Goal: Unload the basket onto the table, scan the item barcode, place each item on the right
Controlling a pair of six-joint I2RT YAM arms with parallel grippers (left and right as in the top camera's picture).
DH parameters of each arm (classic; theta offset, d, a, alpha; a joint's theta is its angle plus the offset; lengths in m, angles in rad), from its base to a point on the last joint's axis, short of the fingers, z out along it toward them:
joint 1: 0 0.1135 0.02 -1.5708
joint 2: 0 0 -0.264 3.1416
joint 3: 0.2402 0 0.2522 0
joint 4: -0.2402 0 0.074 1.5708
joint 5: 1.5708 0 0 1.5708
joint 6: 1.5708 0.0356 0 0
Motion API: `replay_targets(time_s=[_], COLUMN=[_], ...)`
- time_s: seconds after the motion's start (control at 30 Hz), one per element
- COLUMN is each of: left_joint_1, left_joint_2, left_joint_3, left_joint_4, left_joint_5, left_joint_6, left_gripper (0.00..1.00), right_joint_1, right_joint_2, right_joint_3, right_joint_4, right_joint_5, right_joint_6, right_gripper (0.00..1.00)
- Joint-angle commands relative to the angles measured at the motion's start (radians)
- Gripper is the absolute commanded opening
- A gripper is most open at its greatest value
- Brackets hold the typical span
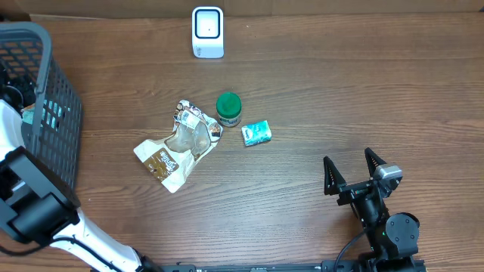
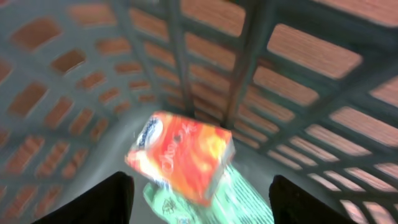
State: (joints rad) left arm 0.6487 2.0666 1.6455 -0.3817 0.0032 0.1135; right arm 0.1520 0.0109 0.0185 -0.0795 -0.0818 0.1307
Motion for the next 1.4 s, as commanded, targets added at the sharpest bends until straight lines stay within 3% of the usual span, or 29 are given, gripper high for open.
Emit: replay_targets(time_s=[0.0,0.2,0.43,0.63,0.7,0.73,0.9,1.07,1.37], left_joint_1=[0.0,0.002,0.0,0.0,-0.002,-0.002,-0.001,0.001,-0.007], left_joint_2=[0.068,0.134,0.15,0.182,0.197,0.201,0.163,0.014,-0.393], left_joint_3=[0.008,0.008,0.008,0.008,0.008,0.008,0.009,0.009,0.009], left_joint_4=[0.043,0.111,0.128,0.119,0.107,0.092,0.062,0.034,-0.112], left_joint_5=[-0.007,-0.006,-0.003,-0.003,-0.003,-0.004,-0.046,-0.063,-0.058], left_joint_6=[0.125,0.166,0.164,0.163,0.163,0.163,0.097,0.002,-0.171], left_gripper=[0.73,0.69,0.42,0.35,0.25,0.05,0.04,0.04,0.04], right_joint_1=[-0.001,-0.001,-0.001,-0.001,-0.001,-0.001,-0.001,-0.001,-0.001], right_joint_2=[-0.008,-0.008,-0.008,-0.008,-0.008,-0.008,-0.008,-0.008,-0.008], right_joint_3=[-0.011,-0.011,-0.011,-0.011,-0.011,-0.011,-0.011,-0.011,-0.011], right_joint_4=[0.004,0.004,0.004,0.004,0.004,0.004,0.004,0.004,0.004], right_joint_5=[-0.005,-0.005,-0.005,-0.005,-0.005,-0.005,-0.005,-0.005,-0.005], right_joint_6=[0.002,0.002,0.002,0.002,0.002,0.002,0.002,0.002,0.002], right_gripper=[1.0,1.0,1.0,1.0,1.0,1.0,1.0,1.0,1.0])
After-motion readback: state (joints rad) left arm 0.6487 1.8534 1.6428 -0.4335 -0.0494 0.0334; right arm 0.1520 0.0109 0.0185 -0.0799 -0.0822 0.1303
